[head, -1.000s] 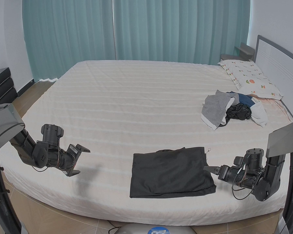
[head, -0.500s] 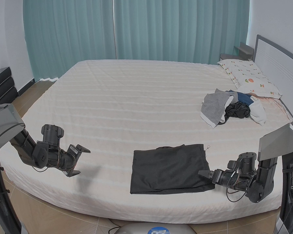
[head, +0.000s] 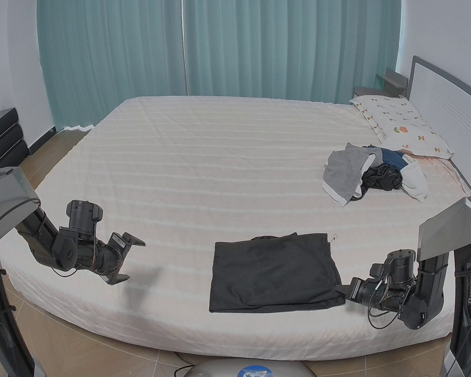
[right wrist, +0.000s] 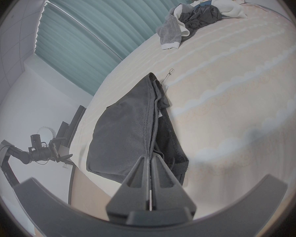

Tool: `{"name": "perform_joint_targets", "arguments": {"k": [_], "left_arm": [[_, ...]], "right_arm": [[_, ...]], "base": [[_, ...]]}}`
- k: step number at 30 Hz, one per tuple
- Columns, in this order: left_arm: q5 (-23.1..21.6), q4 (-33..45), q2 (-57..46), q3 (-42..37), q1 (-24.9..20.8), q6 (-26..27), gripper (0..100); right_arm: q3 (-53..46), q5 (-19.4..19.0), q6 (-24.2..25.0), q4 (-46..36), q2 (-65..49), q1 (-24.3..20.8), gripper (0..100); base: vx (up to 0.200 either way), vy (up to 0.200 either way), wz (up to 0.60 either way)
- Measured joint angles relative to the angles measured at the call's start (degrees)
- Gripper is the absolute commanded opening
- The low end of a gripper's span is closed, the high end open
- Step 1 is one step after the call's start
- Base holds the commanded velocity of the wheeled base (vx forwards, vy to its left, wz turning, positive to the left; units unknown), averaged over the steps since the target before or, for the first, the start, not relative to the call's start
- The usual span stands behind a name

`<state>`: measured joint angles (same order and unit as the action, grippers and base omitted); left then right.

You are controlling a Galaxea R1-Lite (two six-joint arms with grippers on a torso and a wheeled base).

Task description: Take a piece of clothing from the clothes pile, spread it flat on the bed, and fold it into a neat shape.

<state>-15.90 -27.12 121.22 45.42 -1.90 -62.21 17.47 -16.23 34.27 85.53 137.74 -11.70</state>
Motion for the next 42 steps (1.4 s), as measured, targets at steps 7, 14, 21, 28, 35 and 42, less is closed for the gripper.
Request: {"name": "perform_joint_targets", "arguments": {"k": [7, 14, 21, 28, 35, 42], "left_arm": [[0.0, 0.0, 0.0, 0.0, 0.0, 0.0, 100], [0.0, 0.0, 0.0, 0.0, 0.0, 0.0, 100], [0.0, 0.0, 0.0, 0.0, 0.0, 0.0, 100], [0.0, 0.0, 0.0, 0.0, 0.0, 0.0, 100], [0.0, 0.0, 0.0, 0.4, 0.0, -0.1, 100], [-0.2, 0.0, -0.1, 0.3, 0.0, -0.1, 100]], "right_arm": [[-1.4, -0.1, -0.1, 0.1, -0.8, 1.0, 0], [-1.5, -0.1, -0.2, 0.1, -0.8, 1.3, 0], [-1.6, -0.1, -0.5, -0.1, -0.7, 1.4, 100], [-1.6, -0.4, -0.4, 0.0, -0.7, 1.7, 100], [-0.3, -1.2, 0.9, 0.1, -1.2, 4.3, 100], [3.3, -1.8, 7.2, -0.4, -0.8, 7.4, 100]], "base": [[0.0, 0.0, 0.0], [0.0, 0.0, 0.0], [0.0, 0.0, 0.0], [0.0, 0.0, 0.0], [0.0, 0.0, 0.0], [0.0, 0.0, 0.0]]}}
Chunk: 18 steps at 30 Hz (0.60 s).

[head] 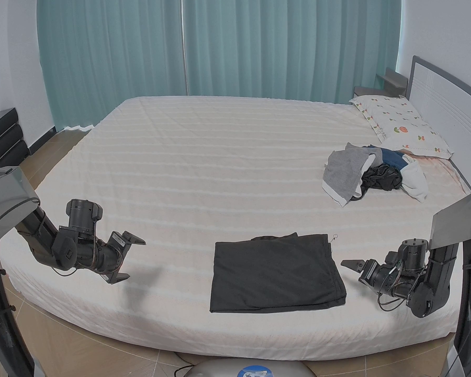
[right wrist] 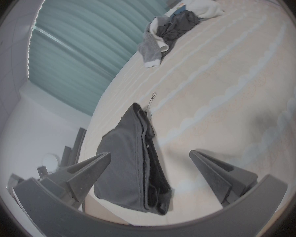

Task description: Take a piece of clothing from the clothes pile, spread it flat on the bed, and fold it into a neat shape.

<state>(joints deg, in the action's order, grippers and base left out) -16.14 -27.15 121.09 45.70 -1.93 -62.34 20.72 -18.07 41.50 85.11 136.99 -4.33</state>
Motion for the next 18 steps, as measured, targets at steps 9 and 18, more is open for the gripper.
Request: {"name": "perform_joint_targets", "arguments": {"k": [9, 18], "left_arm": [[-0.1, 0.0, -0.2, -0.1, 0.0, 0.0, 100], [-0.5, 0.1, -0.4, 0.0, -0.8, -0.6, 100]], "right_arm": [[3.8, -1.3, 5.9, 0.5, 1.3, 2.5, 100], [4.9, -1.2, 7.8, 1.5, 2.0, 2.5, 100]], "base": [[-0.067, 0.0, 0.0], [0.0, 0.0, 0.0]]}}
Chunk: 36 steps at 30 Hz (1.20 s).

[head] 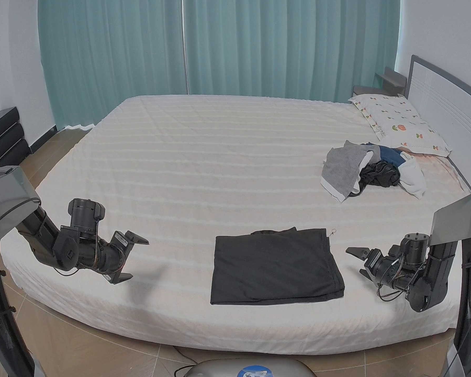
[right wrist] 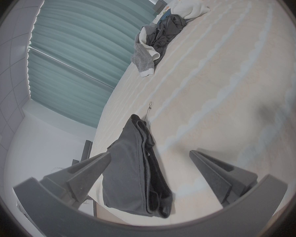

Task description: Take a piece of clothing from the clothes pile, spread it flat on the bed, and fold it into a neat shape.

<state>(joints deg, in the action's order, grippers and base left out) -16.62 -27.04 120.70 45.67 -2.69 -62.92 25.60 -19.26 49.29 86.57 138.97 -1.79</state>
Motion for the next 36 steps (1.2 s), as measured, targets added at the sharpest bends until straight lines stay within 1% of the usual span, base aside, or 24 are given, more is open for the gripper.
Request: {"name": "perform_joint_targets", "arguments": {"k": [6, 12, 30, 36], "left_arm": [[-0.1, 0.1, 0.0, 0.2, -0.7, -0.2, 100], [-0.1, 0.1, 0.0, 0.7, -2.3, -2.0, 100], [0.0, 0.0, 0.4, 2.6, -4.6, -2.8, 100], [0.8, -0.1, 0.5, 3.0, -4.8, -2.5, 100]], "right_arm": [[0.1, 0.4, 0.0, 1.2, 0.7, -0.2, 100], [0.1, 0.4, 0.1, 1.4, 0.9, -0.2, 100], [0.1, 0.5, 0.0, 1.7, 1.3, -0.4, 100], [-0.1, 0.5, 0.0, 1.7, 1.3, -0.4, 100]], "base": [[0.0, 0.0, 0.0], [0.0, -0.2, 0.0], [0.0, -0.2, 0.0], [0.0, 0.0, 0.0]]}}
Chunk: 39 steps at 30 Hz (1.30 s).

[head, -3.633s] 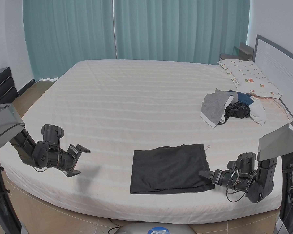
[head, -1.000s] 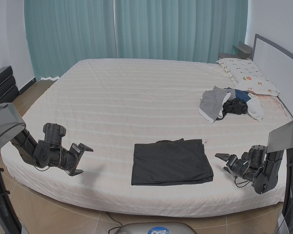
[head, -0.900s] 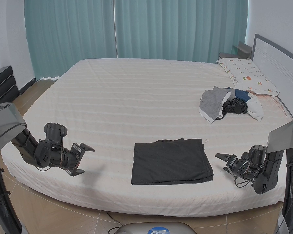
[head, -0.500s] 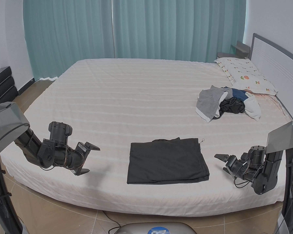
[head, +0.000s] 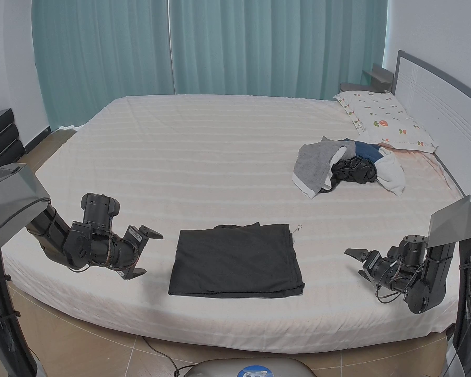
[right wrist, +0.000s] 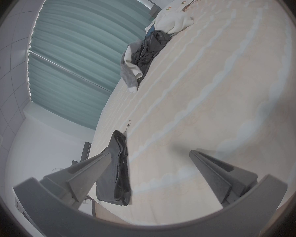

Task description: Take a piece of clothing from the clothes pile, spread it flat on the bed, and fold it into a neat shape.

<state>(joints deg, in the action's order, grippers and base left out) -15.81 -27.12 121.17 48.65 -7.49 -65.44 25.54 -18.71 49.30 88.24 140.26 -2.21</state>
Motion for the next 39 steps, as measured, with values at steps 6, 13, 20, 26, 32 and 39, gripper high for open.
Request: {"name": "perform_joint_targets", "arguments": {"k": [6, 13, 20, 26, 32, 39], "left_arm": [[0.9, 0.3, 0.5, 2.4, -0.1, 1.6, 100], [2.1, -0.1, 3.9, 4.5, -0.8, 14.2, 100], [2.4, -4.3, 8.4, 5.3, -1.7, 22.7, 100], [2.6, -8.8, 11.2, 5.6, -2.5, 23.2, 100], [4.5, -13.6, 13.6, 5.8, -3.9, 23.4, 100], [8.0, -17.3, 16.5, 6.3, -5.2, 23.9, 100]], "right_arm": [[-0.2, 0.0, 0.0, 0.5, 0.1, 0.0, 100], [-0.4, 0.0, 0.0, 0.7, 0.3, -0.1, 100], [-0.5, 0.0, -0.1, 0.7, 0.4, -0.1, 100], [-0.4, 0.0, -0.2, 0.7, 0.4, -0.1, 100], [-0.4, 0.0, -0.2, 0.7, 0.5, -0.1, 100], [-0.3, 0.0, -0.4, 0.7, 0.7, -0.2, 100]], "base": [[0.0, 0.0, 0.0], [0.0, 0.0, 0.0], [0.0, 0.0, 0.0], [0.0, 0.0, 0.0], [0.0, 0.0, 0.0], [0.0, 0.0, 0.0]]}}
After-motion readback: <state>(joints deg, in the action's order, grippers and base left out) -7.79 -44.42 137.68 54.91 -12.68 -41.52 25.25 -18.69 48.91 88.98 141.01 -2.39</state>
